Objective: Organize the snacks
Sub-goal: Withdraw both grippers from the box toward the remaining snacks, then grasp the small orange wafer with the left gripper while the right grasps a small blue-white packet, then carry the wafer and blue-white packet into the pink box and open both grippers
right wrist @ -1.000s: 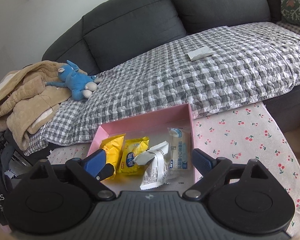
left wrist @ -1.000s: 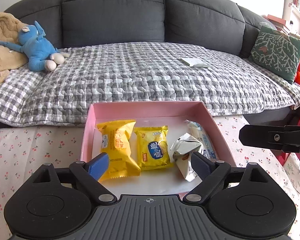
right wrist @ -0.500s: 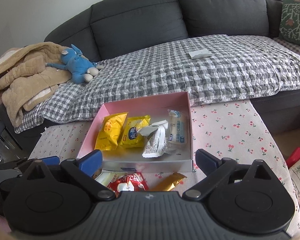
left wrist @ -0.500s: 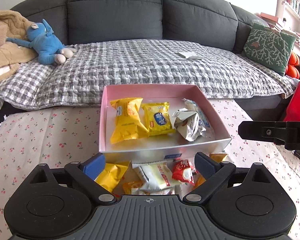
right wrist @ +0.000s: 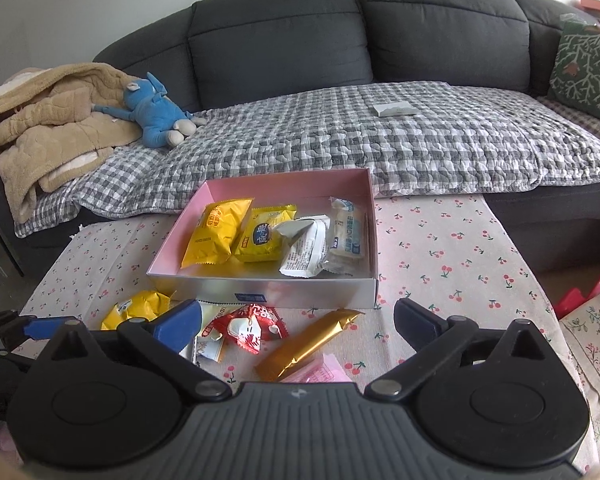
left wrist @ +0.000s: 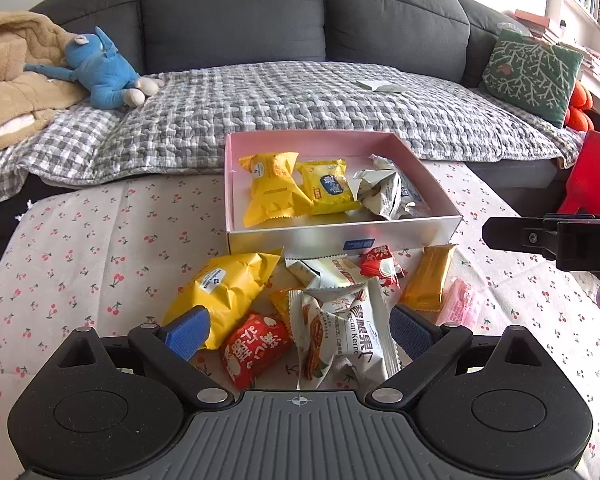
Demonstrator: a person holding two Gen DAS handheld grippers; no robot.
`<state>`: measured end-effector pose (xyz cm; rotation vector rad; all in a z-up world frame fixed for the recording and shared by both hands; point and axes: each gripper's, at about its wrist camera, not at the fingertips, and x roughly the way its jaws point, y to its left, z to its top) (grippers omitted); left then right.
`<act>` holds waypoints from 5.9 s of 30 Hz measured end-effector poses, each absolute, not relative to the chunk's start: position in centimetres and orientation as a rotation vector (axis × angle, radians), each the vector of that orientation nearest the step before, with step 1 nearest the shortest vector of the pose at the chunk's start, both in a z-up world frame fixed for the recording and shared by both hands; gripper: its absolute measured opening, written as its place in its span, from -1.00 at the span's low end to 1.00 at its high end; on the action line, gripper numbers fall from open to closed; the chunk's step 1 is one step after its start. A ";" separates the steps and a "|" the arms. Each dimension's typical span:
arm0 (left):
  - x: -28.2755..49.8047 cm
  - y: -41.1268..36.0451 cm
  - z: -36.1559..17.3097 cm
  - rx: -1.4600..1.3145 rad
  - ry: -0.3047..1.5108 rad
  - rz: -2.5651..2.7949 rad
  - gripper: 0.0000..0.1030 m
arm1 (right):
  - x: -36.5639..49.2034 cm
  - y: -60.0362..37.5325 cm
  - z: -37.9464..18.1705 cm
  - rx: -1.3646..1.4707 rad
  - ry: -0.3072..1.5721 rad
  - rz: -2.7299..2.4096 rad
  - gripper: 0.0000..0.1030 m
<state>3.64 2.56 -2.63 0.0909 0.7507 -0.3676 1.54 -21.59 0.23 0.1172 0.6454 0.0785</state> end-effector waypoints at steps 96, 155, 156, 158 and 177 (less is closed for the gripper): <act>-1.8 7.1 -6.8 0.122 0.797 -0.421 -0.38 | -3.5 -18.0 -3.9 0.045 0.779 0.370 -0.58; 13.6 -4.6 -1.8 0.074 0.725 -0.373 -0.37 | 8.9 -27.7 -2.2 0.560 0.657 0.203 -0.58; 14.2 -4.8 -2.3 0.076 0.731 -0.363 -0.37 | 9.3 -27.9 -2.3 0.559 0.657 0.199 -0.58; 15.2 -5.1 -3.0 0.082 0.746 -0.345 -0.37 | 9.8 -28.0 -2.5 0.559 0.655 0.192 -0.58; 18.2 -5.5 -5.8 0.072 0.822 -0.288 -0.29 | 11.9 -27.9 -4.1 0.502 0.667 0.135 -0.53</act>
